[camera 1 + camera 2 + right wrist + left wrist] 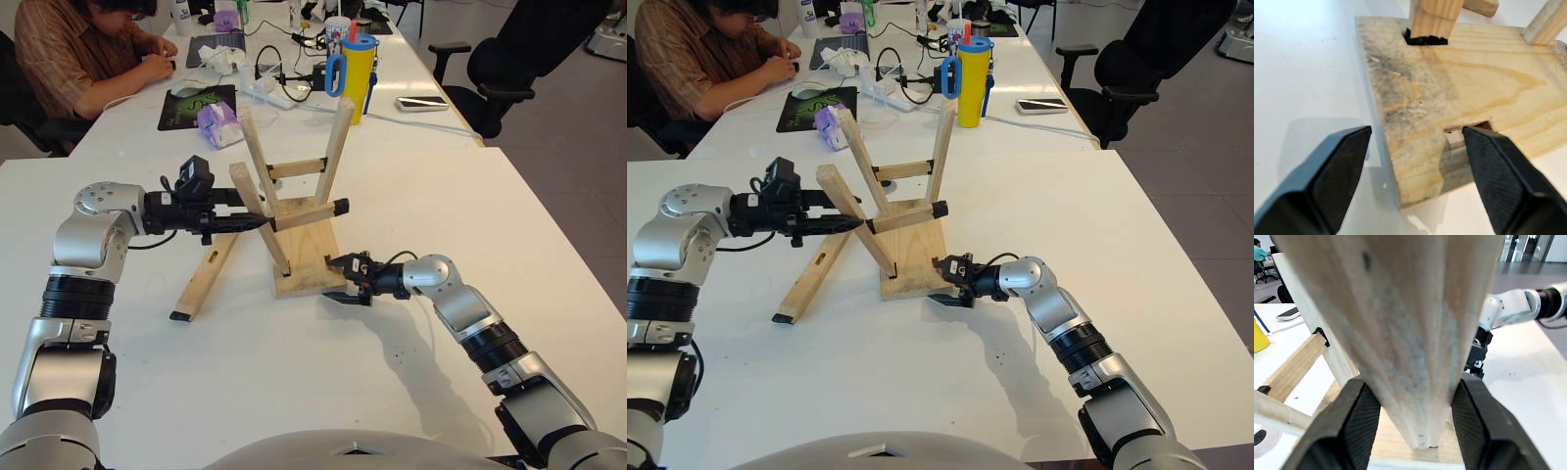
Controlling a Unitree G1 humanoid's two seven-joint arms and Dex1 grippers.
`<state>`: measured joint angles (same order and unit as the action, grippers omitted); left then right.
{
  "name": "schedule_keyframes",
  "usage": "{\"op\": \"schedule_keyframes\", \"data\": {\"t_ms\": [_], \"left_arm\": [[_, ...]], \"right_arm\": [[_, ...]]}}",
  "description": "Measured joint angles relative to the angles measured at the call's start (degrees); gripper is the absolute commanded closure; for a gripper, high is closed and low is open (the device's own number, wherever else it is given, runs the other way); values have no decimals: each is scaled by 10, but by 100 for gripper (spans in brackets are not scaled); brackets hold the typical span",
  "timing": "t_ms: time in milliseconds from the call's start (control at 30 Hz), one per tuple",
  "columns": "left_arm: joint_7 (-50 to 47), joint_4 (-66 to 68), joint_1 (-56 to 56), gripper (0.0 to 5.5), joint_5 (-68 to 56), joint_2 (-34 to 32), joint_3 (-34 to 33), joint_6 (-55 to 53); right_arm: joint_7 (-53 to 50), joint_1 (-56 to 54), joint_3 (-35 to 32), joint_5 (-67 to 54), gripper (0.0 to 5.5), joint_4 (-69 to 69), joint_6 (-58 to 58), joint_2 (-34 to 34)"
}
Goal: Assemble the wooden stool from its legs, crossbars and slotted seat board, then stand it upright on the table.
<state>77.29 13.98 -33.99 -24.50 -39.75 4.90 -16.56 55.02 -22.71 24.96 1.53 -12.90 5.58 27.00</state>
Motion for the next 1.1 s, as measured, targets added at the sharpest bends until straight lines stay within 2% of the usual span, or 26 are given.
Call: {"op": "schedule_keyframes", "data": {"t_ms": [167,200,433,567,633,733,833,1000,1100], "left_arm": [[5,1,1,346,30,-1,24,72],[4,1,6,310,37,0,27,77],[-52,-1,57,216,67,-1,26,58],[-84,-48,106,161,72,-14,-2,55],[-102,-74,158,157,69,-25,-30,47],[-201,-108,247,157,54,-10,-114,32],[-350,-178,323,157,49,51,-187,-6],[-494,-247,390,157,43,161,-194,-58],[-550,-256,408,157,81,165,-195,-66]], "right_arm": [[-2,-1,1,3,206,0,2,0],[-2,-1,2,3,206,0,4,0],[-10,2,5,3,206,12,22,-10],[-27,13,5,3,206,21,34,-18],[-37,19,5,3,206,27,37,-20],[-61,45,1,4,206,61,55,-19],[-91,84,-3,3,206,101,63,-19],[-114,103,-8,2,206,110,64,-34],[-115,101,-8,2,206,105,62,-39]]}}
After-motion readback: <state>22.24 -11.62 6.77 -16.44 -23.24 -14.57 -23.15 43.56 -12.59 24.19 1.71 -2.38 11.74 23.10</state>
